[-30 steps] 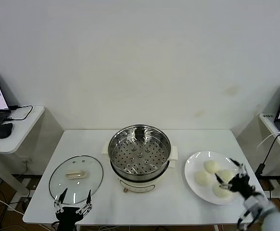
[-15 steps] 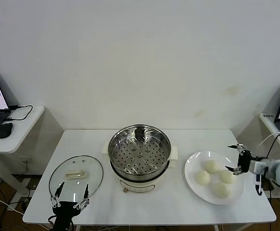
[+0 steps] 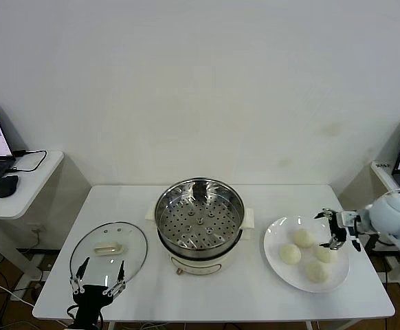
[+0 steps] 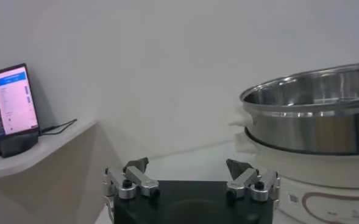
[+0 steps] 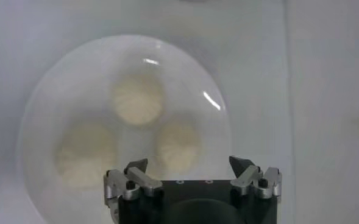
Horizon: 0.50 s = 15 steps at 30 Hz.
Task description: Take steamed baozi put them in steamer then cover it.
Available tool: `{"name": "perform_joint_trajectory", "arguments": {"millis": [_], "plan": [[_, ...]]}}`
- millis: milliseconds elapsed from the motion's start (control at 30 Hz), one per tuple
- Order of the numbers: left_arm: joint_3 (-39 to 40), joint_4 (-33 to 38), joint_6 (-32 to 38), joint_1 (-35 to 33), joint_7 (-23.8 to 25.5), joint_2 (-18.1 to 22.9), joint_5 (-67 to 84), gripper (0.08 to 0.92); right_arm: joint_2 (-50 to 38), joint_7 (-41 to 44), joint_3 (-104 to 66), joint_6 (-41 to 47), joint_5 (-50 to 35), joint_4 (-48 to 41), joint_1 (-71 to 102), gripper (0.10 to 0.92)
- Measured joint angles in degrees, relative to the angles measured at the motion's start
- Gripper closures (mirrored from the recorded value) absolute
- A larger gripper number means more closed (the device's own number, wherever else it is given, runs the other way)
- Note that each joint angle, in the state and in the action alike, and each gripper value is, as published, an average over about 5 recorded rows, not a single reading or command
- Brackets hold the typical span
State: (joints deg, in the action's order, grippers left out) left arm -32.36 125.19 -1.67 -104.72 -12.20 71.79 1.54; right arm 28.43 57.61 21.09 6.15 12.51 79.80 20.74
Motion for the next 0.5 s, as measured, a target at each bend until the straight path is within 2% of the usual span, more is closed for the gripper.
{"name": "perform_joint_trajectory", "arguments": {"millis": [500], "plan": [[-0.9, 0.5, -0.1, 0.1, 0.3, -0.2, -0.2, 0.177, 8.1, 0.1, 10.6, 0.5, 2.3, -9.5, -7.9, 0.203]]}}
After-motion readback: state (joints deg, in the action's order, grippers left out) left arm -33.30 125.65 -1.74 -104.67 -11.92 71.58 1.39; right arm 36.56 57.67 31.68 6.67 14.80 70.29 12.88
